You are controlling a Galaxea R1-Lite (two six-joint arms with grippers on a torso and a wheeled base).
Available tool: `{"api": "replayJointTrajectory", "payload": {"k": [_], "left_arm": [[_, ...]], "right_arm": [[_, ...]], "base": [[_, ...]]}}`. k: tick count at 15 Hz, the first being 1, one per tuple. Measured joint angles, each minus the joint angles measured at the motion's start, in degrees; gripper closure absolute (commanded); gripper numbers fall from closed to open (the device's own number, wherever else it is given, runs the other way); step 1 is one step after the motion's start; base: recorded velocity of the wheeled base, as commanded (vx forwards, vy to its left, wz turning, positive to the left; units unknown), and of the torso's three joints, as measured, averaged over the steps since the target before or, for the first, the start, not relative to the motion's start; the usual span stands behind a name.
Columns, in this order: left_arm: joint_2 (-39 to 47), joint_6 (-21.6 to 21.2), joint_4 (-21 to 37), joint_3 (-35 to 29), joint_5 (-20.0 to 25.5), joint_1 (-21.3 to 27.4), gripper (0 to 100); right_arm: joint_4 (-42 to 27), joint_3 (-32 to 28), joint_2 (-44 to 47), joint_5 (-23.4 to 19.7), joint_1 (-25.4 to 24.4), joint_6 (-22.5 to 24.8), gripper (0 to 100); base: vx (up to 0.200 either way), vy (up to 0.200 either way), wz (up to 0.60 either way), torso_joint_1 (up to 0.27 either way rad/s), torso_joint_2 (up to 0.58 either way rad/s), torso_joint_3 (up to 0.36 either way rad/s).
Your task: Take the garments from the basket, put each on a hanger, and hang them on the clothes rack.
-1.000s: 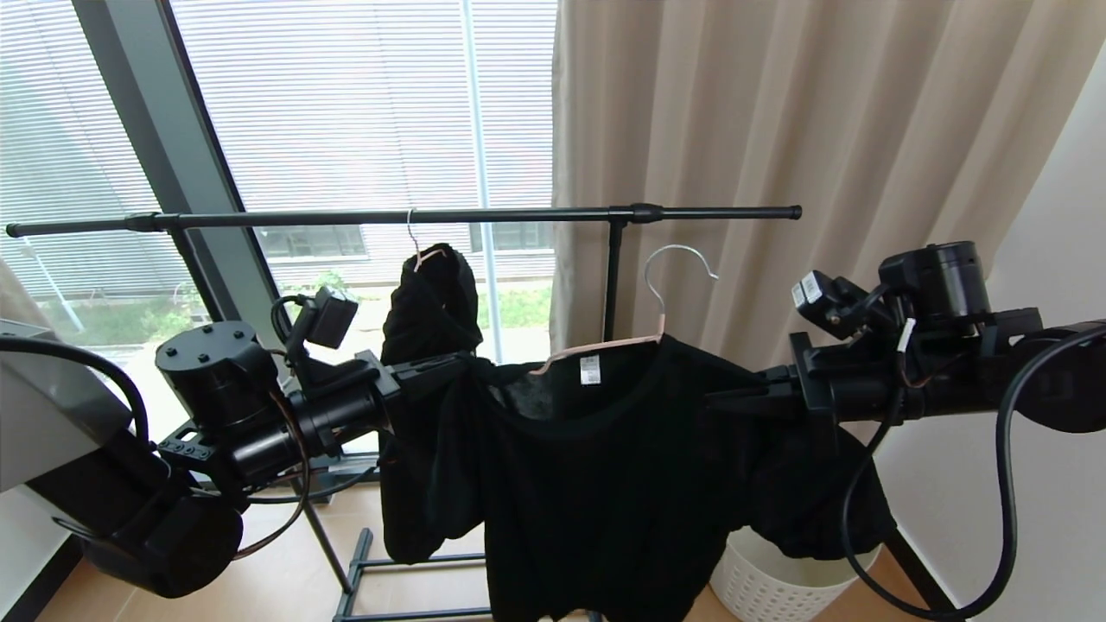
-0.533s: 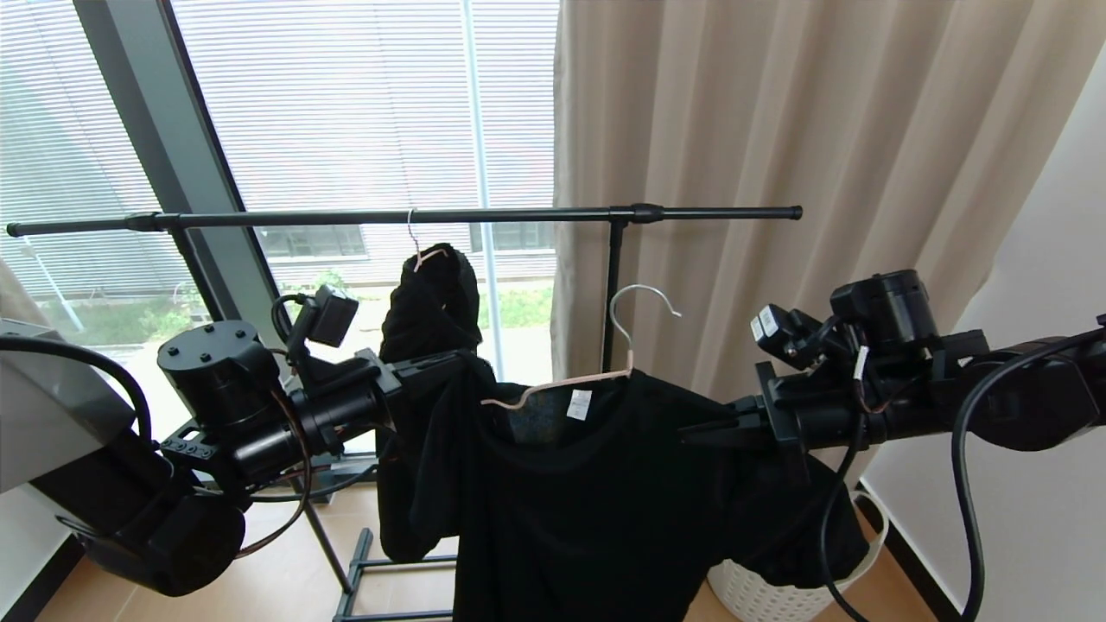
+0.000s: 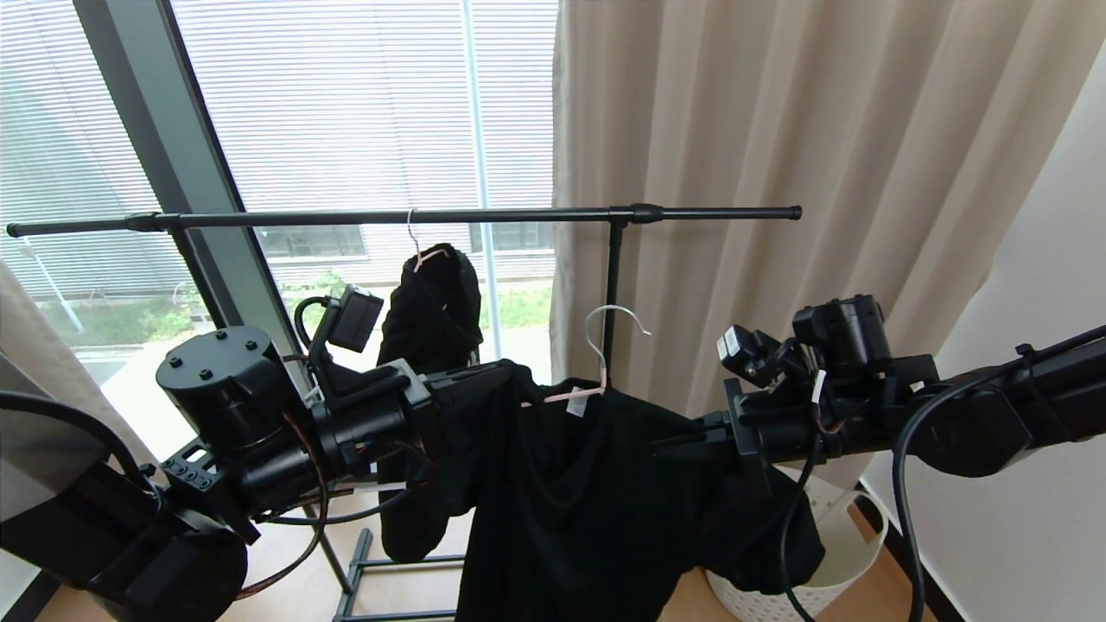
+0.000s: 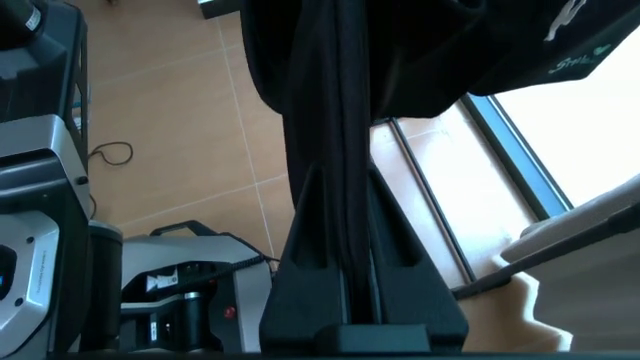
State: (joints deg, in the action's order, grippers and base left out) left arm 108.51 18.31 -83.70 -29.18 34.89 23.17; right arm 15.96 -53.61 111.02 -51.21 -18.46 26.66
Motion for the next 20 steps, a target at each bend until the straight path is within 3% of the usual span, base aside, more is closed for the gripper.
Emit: {"api": "replayJointTrajectory", "payload": {"k": [5,10,12,15,20], "left_arm": [[-1.15,0.29,0.33,-1.51,-7.44,4.11,100],[-1.27,-0.22,0.66,-2.29,-8.62,4.79,100],[-1.27,-1.97,0.5,-2.18,-8.64,4.47,100],[-1.27,-4.46,-0.51,-1.43,-8.56,4.33,100],[-1.16,-4.74,-3.19,-0.3,-8.35,3.64,100]], "right_arm": [[12.81,4.12,2.97,0.06,-2.07,-5.53,100],[23.24,6.99,3.97,0.2,-2.43,-11.58,100],[30.68,8.36,4.06,0.3,-2.32,-15.82,100],[32.79,9.33,4.13,0.66,-2.1,-16.65,100],[32.79,9.46,3.5,0.69,-1.49,-16.74,100]], "base": [[0.0,0.0,0.0,0.0,0.0,0.0],[0.0,0.0,0.0,0.0,0.0,0.0],[0.0,0.0,0.0,0.0,0.0,0.0],[0.0,0.0,0.0,0.0,0.0,0.0],[0.0,0.0,0.0,0.0,0.0,0.0]]}}
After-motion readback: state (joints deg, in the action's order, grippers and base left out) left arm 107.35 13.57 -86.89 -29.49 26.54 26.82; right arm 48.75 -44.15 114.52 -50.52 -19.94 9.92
